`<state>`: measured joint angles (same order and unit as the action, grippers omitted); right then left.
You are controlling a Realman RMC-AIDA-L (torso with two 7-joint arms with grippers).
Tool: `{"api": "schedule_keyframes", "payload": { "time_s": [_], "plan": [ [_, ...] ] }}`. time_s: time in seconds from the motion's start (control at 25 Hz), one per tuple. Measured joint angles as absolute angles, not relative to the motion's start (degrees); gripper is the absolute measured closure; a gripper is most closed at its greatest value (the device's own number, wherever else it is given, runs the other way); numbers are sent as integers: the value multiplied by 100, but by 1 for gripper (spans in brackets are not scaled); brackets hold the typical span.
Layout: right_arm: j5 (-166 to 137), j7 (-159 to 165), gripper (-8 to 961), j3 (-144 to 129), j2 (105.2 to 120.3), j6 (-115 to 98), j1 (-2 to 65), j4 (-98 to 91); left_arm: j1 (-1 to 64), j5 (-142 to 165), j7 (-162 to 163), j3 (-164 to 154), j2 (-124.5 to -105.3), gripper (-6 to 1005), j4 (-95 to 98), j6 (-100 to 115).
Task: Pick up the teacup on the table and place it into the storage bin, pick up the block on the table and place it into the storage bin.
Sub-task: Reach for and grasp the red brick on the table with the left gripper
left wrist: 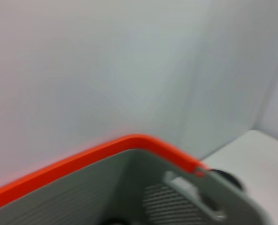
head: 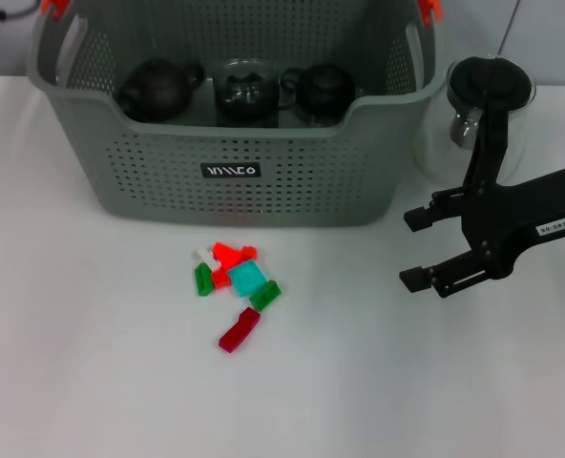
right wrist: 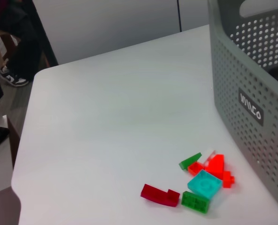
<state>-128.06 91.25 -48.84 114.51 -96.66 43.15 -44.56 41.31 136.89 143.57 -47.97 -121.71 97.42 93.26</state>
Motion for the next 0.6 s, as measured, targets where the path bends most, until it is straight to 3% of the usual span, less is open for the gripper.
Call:
{"api": "schedule_keyframes", "payload": {
  "time_s": [0.12, 0.6],
  "plan": [
    [-12809, 9126, 38, -4879, 11446, -9642, 4306, -4455, 3765, 13233, 14046, -4852, -12376, 61, 10252, 9619],
    [-12819, 9158, 37, -4614, 11444, -9516, 4271, -4392, 2810, 12005, 13208, -5169, -12413, 48, 10554, 10703]
  ]
}}
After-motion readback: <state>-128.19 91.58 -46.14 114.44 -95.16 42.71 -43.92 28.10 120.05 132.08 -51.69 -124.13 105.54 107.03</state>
